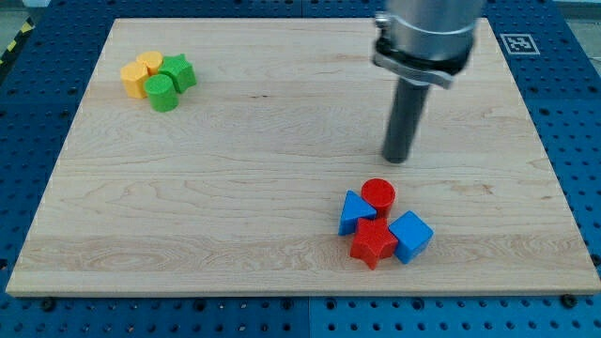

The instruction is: Push the red star along with blue triangle towards the center

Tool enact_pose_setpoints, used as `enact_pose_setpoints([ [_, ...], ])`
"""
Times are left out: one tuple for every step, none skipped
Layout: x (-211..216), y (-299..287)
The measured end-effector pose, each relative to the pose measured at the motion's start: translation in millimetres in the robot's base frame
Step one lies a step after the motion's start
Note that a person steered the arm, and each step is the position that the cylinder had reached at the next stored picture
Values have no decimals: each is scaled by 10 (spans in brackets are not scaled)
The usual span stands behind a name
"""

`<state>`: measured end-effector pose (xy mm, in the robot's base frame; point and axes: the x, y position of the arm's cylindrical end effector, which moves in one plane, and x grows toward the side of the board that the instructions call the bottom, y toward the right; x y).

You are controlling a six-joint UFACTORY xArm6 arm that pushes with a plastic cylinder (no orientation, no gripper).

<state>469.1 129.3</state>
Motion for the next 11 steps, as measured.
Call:
enact_pose_setpoints([
  [521, 530],
  [1075, 877],
  [1493, 697],
  [1498, -7],
  [1458, -835],
  [1458, -917],
  [1458, -848],
  [1427, -612],
  [1281, -658],
  [1097, -963],
  [820, -1168],
])
